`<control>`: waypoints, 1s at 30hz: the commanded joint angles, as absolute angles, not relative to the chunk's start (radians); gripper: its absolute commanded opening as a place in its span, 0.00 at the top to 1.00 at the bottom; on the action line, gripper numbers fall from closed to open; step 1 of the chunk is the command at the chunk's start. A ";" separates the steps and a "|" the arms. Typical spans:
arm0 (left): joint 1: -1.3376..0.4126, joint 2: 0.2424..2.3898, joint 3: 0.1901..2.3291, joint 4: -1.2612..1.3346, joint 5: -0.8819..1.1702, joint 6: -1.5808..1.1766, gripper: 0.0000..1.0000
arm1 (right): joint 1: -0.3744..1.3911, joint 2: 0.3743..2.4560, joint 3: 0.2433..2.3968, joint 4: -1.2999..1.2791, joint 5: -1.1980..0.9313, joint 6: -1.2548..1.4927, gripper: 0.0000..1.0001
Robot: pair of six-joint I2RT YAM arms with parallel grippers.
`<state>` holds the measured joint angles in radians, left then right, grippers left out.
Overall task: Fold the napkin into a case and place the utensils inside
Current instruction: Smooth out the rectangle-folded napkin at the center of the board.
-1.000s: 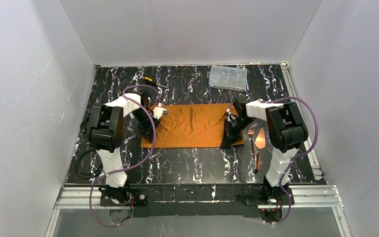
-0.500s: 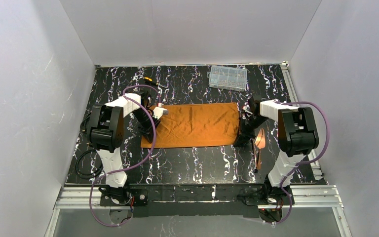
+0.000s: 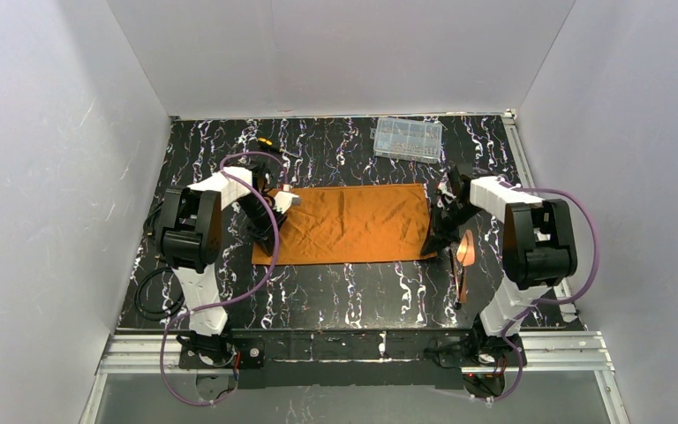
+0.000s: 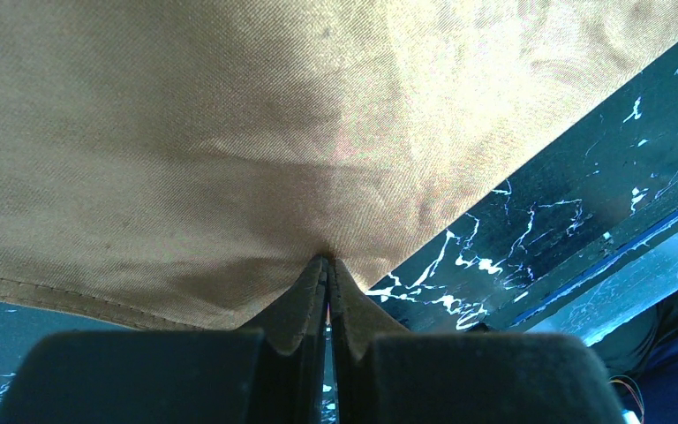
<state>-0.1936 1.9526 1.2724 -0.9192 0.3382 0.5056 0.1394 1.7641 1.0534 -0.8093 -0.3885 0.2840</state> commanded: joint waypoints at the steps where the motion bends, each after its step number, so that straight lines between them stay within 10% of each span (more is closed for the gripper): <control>1: -0.195 1.982 1.263 -0.870 0.238 0.539 0.99 | 0.141 1.684 1.134 -0.841 -0.504 0.284 0.99; 30: -0.198 1.977 1.267 -0.874 0.230 0.538 0.99 | 0.112 1.768 1.047 -0.825 -0.213 0.292 0.99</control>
<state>-0.2005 1.9526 1.2758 -0.9222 0.3279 0.5056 0.1177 1.7710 1.0523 -0.7910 -0.2699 0.2916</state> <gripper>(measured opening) 0.013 0.030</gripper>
